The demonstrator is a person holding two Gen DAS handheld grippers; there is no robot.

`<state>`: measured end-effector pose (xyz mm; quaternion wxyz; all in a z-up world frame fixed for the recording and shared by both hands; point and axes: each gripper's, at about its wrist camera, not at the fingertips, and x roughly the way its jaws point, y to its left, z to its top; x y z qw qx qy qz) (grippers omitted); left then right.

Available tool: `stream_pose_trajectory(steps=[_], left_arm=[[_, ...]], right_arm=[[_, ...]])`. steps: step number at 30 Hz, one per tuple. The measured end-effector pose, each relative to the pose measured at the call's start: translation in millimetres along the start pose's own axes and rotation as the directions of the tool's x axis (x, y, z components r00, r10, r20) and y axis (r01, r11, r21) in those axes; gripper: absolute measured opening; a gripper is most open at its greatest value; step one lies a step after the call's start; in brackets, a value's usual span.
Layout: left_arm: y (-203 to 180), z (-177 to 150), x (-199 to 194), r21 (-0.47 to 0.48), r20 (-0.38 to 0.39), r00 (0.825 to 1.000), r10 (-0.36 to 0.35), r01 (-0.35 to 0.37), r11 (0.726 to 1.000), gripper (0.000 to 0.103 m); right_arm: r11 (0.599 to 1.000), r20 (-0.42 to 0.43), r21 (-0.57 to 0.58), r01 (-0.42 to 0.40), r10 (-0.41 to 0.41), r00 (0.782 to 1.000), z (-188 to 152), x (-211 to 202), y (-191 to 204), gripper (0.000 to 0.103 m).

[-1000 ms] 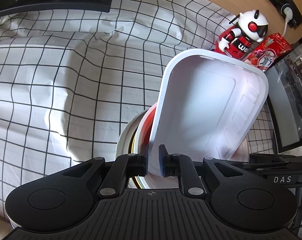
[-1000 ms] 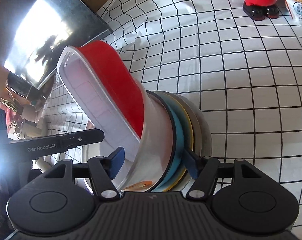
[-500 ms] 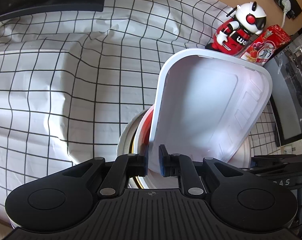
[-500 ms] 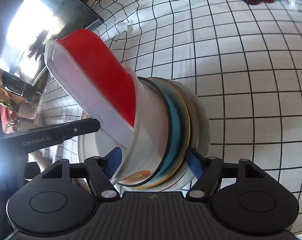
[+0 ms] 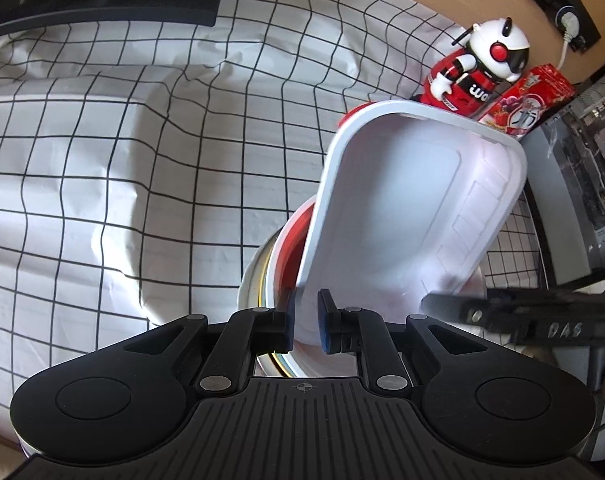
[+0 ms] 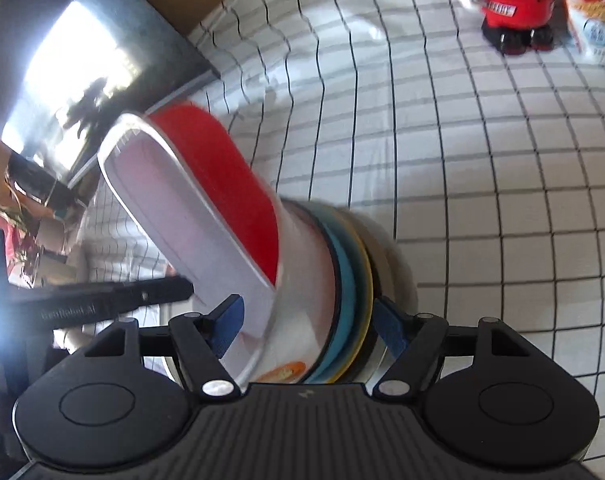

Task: Organize plates and bowls
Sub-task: 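Lower the tray upright into the white bowl with the right tool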

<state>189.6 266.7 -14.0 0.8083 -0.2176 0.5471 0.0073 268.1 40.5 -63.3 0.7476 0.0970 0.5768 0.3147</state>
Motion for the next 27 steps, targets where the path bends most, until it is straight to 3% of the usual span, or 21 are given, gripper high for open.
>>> stream_pose_trajectory(steps=[2,4,6,10,16,27], left_arm=[[2.9,0.2,-0.7,-0.008,0.0,1.0,-0.012,0.012,1.0,0.015],[5.5,1.5,-0.2,-0.018,0.003,1.0,-0.022,0.022,1.0,0.015],[5.1,4.8,-0.9,-0.013,0.018,1.0,-0.021,0.021,1.0,0.015],[-5.2,10.5,-4.5,0.044,-0.004,0.998,-0.058,0.058,0.997,0.026],[-13.8,11.0,-14.1,0.122,-0.02,0.99,-0.139,0.141,0.983,0.024],[-10.7,5.7,-8.4,0.116,0.015,0.998,-0.059,0.057,0.992,0.02]], right_arm=[[1.0,0.018,-0.006,0.01,-0.01,1.0,0.3,-3.4,3.3,0.069],[1.0,0.016,0.006,0.018,-0.018,1.0,-1.4,-0.5,5.0,0.05],[0.999,0.013,0.027,0.032,-0.032,0.999,-3.3,4.6,4.6,0.047],[0.991,0.059,0.056,0.12,-0.123,0.991,-1.4,9.0,1.0,0.045],[0.975,0.071,0.103,0.196,-0.203,0.977,-1.9,15.8,-6.1,0.045],[0.978,0.094,0.036,0.204,-0.207,0.974,-16.3,12.9,7.4,0.045]])
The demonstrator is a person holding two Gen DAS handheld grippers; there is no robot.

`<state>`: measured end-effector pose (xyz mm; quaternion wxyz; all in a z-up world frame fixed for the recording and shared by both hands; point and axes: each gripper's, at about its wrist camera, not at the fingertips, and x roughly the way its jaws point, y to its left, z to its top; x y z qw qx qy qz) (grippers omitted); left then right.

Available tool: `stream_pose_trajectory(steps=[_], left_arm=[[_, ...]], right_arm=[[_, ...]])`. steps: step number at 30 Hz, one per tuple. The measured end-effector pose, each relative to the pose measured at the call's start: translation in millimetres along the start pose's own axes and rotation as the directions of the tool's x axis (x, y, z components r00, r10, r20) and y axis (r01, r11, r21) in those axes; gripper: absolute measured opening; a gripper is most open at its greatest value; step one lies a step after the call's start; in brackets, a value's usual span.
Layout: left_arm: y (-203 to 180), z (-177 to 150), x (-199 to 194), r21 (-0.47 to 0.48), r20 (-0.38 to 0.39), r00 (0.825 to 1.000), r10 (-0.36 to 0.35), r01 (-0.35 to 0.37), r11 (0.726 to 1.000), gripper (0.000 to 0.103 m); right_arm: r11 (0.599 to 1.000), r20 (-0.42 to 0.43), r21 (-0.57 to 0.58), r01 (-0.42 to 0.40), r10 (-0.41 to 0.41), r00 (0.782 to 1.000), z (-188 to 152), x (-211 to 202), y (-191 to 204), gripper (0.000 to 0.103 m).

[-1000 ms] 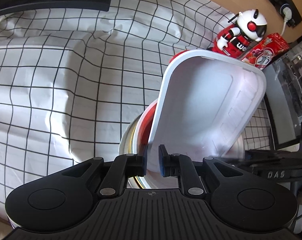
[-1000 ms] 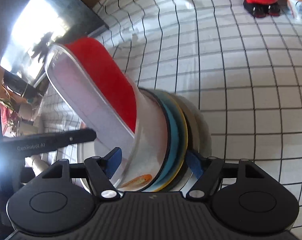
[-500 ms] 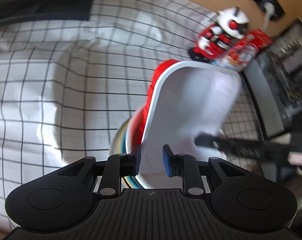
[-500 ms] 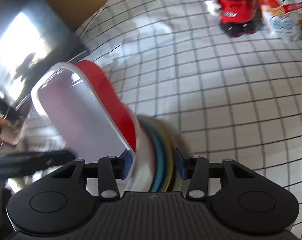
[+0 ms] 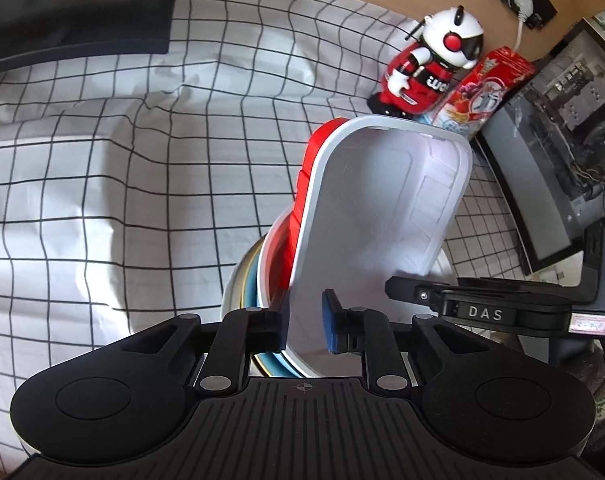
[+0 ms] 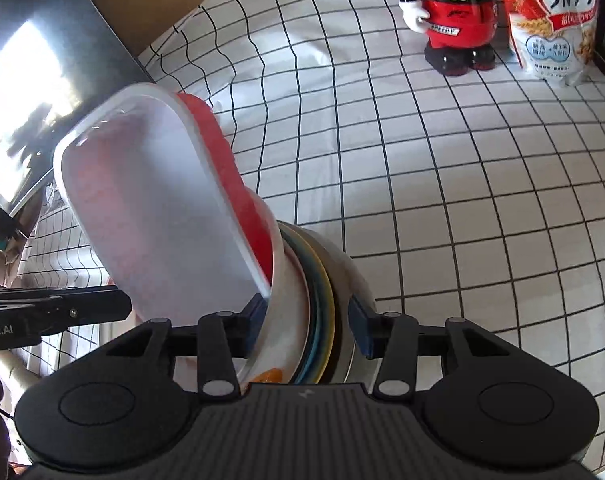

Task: Organize plates and bowls
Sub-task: 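Lower the tray upright into the white bowl with the right tool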

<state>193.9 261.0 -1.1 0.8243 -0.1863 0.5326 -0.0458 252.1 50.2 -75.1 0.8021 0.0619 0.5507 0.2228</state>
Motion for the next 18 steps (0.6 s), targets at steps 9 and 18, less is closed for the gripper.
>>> stream_pose_trajectory(steps=[9,18], left_arm=[[-17.7,-40.8,-29.5,-0.091,0.167,0.983,0.078,-0.064,0.994,0.022],[-47.2,-123.9,-47.5,-0.196,0.314,0.935,0.164,-0.105,0.975,0.022]], right_arm=[[0.997,0.144,-0.063,-0.052,0.06,0.988,-34.6,-51.2,-2.4,0.051],[0.977,0.247,-0.172,-0.129,0.17,0.954,-88.0,-90.4,-22.6,0.058]])
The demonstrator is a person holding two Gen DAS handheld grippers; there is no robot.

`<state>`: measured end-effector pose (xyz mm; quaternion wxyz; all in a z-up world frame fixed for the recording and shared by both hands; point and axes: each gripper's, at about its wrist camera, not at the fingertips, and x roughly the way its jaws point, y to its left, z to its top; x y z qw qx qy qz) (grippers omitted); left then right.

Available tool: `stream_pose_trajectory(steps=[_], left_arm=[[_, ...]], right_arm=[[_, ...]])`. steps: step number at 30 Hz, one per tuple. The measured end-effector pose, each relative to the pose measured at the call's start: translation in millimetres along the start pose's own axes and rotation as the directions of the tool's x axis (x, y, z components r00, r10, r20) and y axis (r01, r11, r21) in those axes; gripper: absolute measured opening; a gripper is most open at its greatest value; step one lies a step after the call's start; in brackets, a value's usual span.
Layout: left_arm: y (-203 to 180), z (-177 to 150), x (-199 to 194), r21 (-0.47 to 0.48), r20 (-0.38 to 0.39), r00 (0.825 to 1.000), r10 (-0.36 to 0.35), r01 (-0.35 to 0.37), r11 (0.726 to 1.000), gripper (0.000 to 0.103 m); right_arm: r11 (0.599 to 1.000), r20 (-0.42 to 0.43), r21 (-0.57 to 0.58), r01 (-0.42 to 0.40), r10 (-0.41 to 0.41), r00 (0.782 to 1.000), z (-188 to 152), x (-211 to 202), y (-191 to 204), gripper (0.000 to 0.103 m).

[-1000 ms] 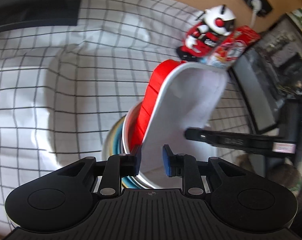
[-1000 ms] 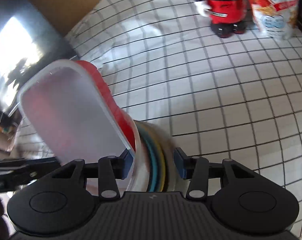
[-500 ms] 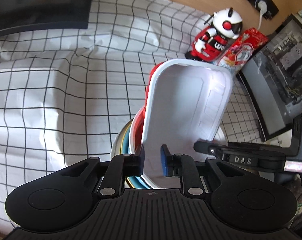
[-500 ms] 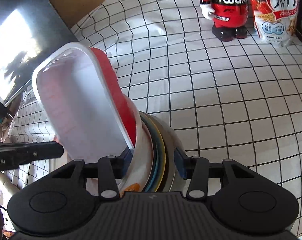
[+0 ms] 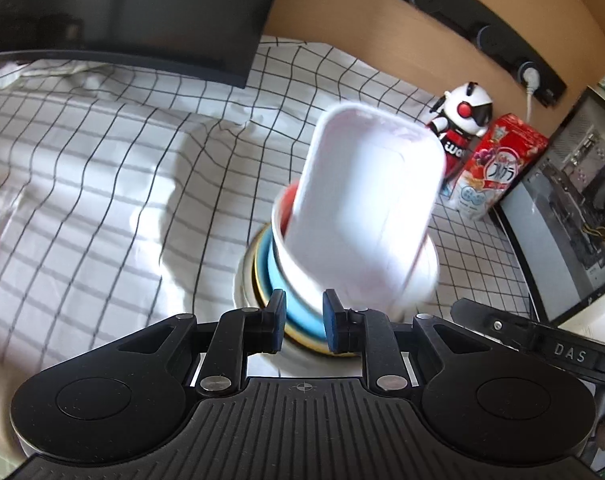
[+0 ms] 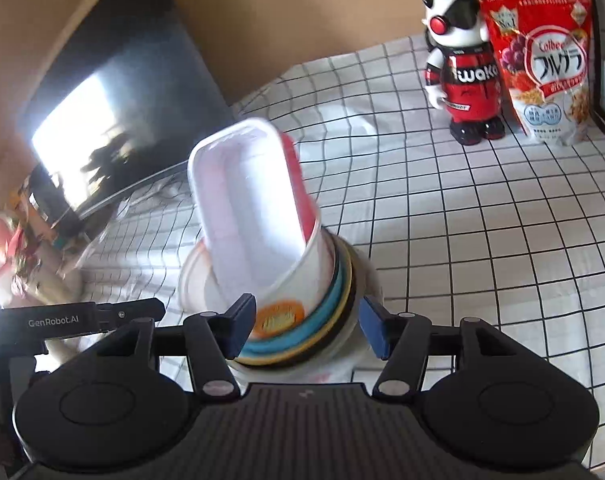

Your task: Organize plates and bowls

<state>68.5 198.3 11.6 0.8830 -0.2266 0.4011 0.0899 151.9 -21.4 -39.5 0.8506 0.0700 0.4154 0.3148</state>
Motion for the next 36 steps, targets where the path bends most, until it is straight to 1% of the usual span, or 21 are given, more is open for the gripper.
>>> stream_pose_trajectory(steps=[1,3,5,6,7,9,10,11,13,14,15,16,17,19,20,24,25,28,31,36], left_arm=[[-3.1,-12.7,-4.5,-0.002,0.01,1.0,-0.006,0.006,1.0,0.021],[-14.3,-41.0,-18.8,0.02,0.063,0.998,-0.03,0.029,0.999,0.02],[-25.7,-66.3,-34.4,0.05,0.119,0.993,-0.027,0.021,0.999,0.019],[-30.4,-77.5,-40.8,0.063,0.143,0.99,-0.009,0.0,0.998,0.019],[-34.3,-86.5,-45.5,0.075,0.163,0.986,0.026,-0.039,0.996,0.019],[-40.4,-101.4,-49.0,0.115,0.167,0.98,0.111,-0.132,0.985,0.017],[-42.3,-106.3,-49.8,0.135,0.166,0.977,0.131,-0.154,0.979,0.015],[-42.7,-110.4,-51.3,0.153,0.171,0.976,0.134,-0.16,0.975,0.015],[-41.0,-117.4,-55.8,0.164,0.179,0.977,0.113,-0.143,0.976,0.015],[-39.2,-122.2,-59.2,0.16,0.2,0.976,0.081,-0.115,0.98,0.015],[-35.6,-129.4,-64.2,0.15,0.227,0.973,0.027,-0.063,0.987,0.015],[-30.9,-133.9,-68.3,0.135,0.229,0.973,-0.02,-0.011,0.991,0.015],[-31.8,-136.5,-69.8,0.126,0.209,0.978,-0.023,-0.003,0.992,0.015],[-35.1,-145.2,-74.3,0.153,0.171,0.985,-0.008,-0.019,0.988,0.015],[-37.1,-152.0,-76.2,0.168,0.166,0.986,-0.001,-0.027,0.985,0.015],[-47.2,-170.5,-83.2,0.226,0.194,0.979,0.067,-0.111,0.968,0.015],[-48.6,-171.6,-82.9,0.234,0.192,0.978,0.075,-0.12,0.965,0.015],[-47.4,-172.4,-83.9,0.234,0.179,0.982,0.062,-0.103,0.967,0.015],[-48.4,-172.3,-85.8,0.247,0.187,0.98,0.064,-0.11,0.963,0.015],[-48.9,-171.9,-87.1,0.248,0.189,0.98,0.058,-0.105,0.963,0.015]], right_arm=[[1.0,0.006,-0.011,0.007,-0.007,1.0,-9.7,-4.5,2.5,0.058],[1.0,0.009,-0.026,0.004,-0.004,1.0,-30.5,-14.4,7.8,0.058],[0.999,0.027,-0.042,0.005,-0.004,1.0,-52.3,-26.9,14.1,0.059],[0.998,0.043,-0.053,0.013,-0.011,0.999,-61.9,-33.0,17.5,0.063],[0.998,0.063,-0.061,0.031,-0.027,0.998,-71.5,-39.5,21.0,0.066],[0.995,0.103,-0.07,0.07,-0.062,0.993,-88.4,-51.7,26.7,0.068],[0.994,0.118,-0.071,0.088,-0.079,0.99,-95.7,-56.9,29.0,0.069],[0.992,0.131,-0.072,0.102,-0.092,0.987,-102.7,-61.4,31.6,0.07],[0.99,0.139,-0.082,0.117,-0.105,0.985,-115.0,-69.0,36.1,0.071],[0.988,0.145,-0.094,0.126,-0.112,0.983,-120.6,-72.8,39.2,0.071],[0.983,0.155,-0.11,0.147,-0.129,0.979,-125.9,-76.0,42.8,0.071],[0.978,0.167,-0.121,0.172,-0.151,0.974,-130.6,-79.1,46.2,0.071],[0.975,0.176,-0.123,0.186,-0.163,0.971,-134.0,-82.2,48.5,0.071],[0.974,0.196,-0.11,0.196,-0.173,0.965,-138.3,-88.1,51.5,0.071],[0.974,0.205,-0.107,0.201,-0.176,0.963,-139.2,-89.6,53.1,0.073],[0.969,0.209,-0.129,0.212,-0.182,0.961,-148.4,-91.2,62.4,0.075],[0.967,0.204,-0.137,0.216,-0.185,0.961,-150.4,-90.3,64.0,0.075],[0.963,0.187,-0.155,0.22,-0.19,0.964,-156.3,-87.5,66.9,0.075],[0.964,0.173,-0.14,0.226,-0.201,0.964,-159.3,-85.0,65.1,0.075],[0.964,0.175,-0.128,0.231,-0.208,0.962,-159.4,-86.6,63.0,0.075]])
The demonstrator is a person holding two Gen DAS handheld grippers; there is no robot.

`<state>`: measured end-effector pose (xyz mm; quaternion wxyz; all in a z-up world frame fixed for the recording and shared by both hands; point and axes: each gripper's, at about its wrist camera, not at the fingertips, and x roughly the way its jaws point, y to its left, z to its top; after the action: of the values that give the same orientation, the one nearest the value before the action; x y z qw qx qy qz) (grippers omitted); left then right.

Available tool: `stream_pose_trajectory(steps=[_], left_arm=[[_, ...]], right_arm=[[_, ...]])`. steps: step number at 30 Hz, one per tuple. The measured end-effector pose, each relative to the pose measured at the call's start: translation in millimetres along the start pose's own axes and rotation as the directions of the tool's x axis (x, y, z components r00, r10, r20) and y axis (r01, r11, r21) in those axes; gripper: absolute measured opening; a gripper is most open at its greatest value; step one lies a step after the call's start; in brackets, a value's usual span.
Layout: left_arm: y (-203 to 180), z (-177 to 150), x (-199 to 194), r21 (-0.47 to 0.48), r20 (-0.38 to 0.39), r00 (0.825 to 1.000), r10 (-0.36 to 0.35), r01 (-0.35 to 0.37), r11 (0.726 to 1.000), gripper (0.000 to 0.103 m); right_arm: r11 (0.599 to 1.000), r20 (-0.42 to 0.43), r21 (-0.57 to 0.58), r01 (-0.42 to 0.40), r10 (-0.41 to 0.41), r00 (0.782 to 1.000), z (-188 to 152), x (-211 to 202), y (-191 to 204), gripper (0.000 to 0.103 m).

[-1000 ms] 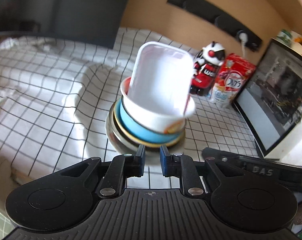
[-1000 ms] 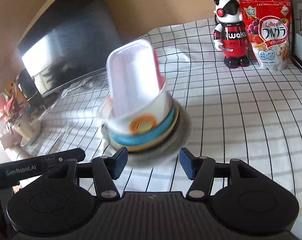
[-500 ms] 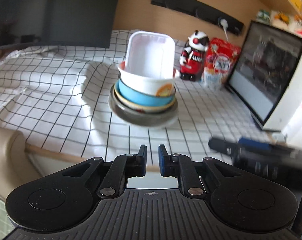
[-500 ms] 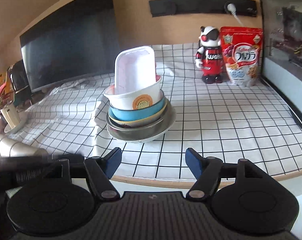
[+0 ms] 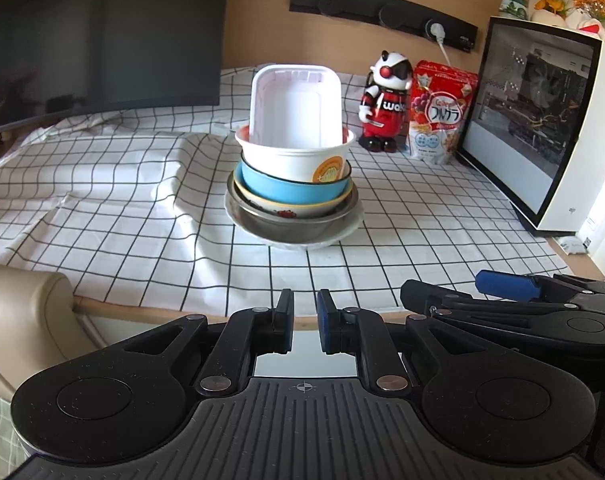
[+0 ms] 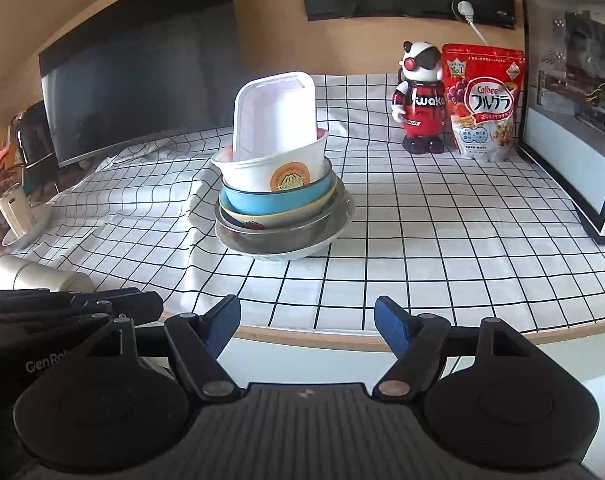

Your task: Organize plates and bowls

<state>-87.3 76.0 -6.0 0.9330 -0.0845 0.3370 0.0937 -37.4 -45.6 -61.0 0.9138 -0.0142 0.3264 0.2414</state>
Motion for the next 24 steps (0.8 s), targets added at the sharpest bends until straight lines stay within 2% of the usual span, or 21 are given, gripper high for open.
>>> stream_pose_trajectory(steps=[24], left_arm=[[1.9,2.3,-2.4,-0.019,0.004,1.0,-0.004,0.004,1.0,0.015]], right_arm=[[1.0,0.006,0.002,-0.001,0.001,1.0,1.8,-1.3,-1.0,0.075]])
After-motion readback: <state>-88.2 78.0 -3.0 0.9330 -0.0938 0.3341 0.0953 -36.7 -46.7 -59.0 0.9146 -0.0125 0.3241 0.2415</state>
